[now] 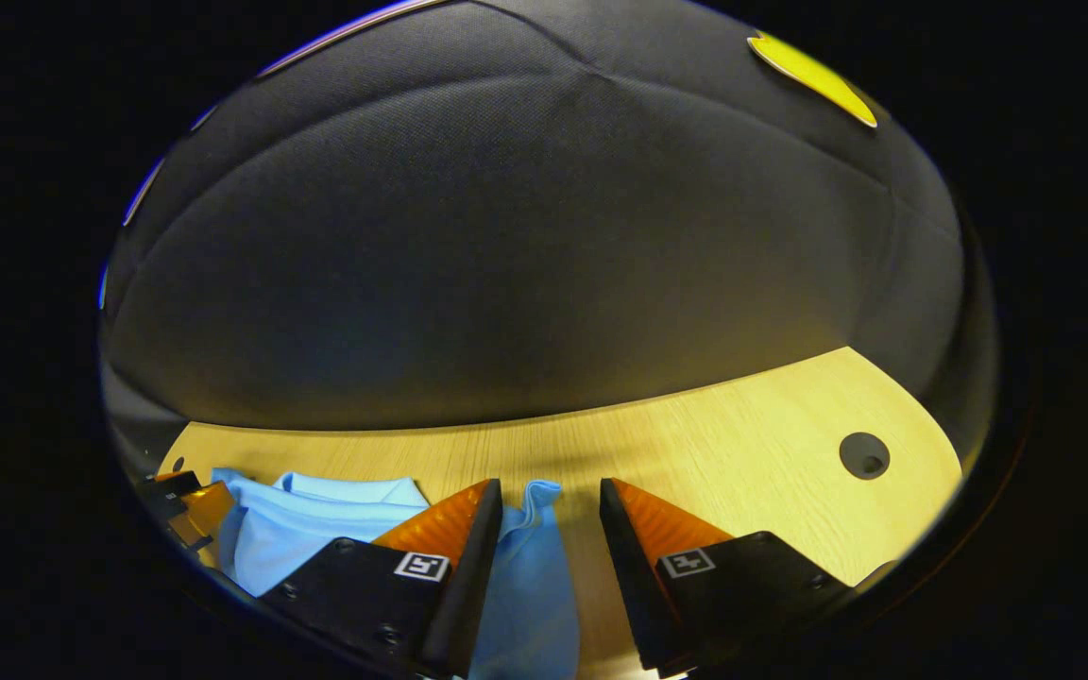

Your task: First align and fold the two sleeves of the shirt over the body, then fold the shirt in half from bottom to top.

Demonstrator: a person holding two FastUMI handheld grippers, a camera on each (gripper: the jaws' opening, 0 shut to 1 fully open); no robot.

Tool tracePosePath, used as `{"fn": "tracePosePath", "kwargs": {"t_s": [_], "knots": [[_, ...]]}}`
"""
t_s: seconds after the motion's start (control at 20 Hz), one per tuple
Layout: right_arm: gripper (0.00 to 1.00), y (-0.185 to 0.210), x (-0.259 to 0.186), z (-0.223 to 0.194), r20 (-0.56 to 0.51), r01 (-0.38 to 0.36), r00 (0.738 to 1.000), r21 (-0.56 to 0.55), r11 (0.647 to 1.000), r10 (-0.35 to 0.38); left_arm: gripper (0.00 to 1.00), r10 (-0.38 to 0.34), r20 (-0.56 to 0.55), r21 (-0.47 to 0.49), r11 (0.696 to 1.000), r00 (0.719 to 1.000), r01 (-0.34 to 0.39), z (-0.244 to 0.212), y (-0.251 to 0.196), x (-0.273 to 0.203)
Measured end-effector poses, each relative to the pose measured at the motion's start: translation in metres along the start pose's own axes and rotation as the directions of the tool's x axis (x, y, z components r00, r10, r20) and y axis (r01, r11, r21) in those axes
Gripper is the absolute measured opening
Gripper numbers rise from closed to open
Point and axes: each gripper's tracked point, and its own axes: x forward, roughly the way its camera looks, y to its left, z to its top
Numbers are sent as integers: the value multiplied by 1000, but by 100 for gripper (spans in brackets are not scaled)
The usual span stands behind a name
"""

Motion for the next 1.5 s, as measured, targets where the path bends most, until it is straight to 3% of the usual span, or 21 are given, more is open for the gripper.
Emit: {"fn": "tracePosePath", "kwargs": {"t_s": [0.05, 0.15, 0.35, 0.8, 0.95, 1.15, 1.3, 1.4, 1.5], "knots": [[71, 0, -4, 3, -1, -5, 1000, 1, 1000, 5, 95, 0, 3, -2, 1000, 1000, 0, 4, -2, -3], [72, 1, -16, 14, 19, -24, 1000, -5, 1000, 24, 95, -1, 22, -13, 1000, 1000, 2, 15, -4, -13], [72, 2, -68, 63, 155, -60, 986, -33, 998, 64, 96, 26, 129, -61, 998, 991, -18, 62, 2, -57], [72, 31, -262, 133, 361, -140, 919, -80, 987, 160, 96, -25, 328, -64, 997, 944, 49, 125, -2, -253], [74, 42, -329, 141, 403, -182, 889, -121, 976, 216, 96, -60, 374, -95, 990, 926, 103, 137, -8, -330], [76, 54, -412, 141, 431, -220, 862, -157, 963, 267, 95, -71, 416, -74, 991, 907, 112, 133, -4, -407], [77, 56, -464, 131, 470, -251, 830, -165, 954, 300, 95, -78, 425, -79, 989, 902, 123, 121, 1, -460], [82, 61, -494, 124, 496, -249, 806, -212, 945, 324, 95, -81, 427, -93, 987, 901, 133, 109, 6, -487], [83, 69, -516, 110, 483, -263, 800, -251, 932, 356, 96, -89, 425, -120, 981, 901, 153, 98, 6, -512]]}}
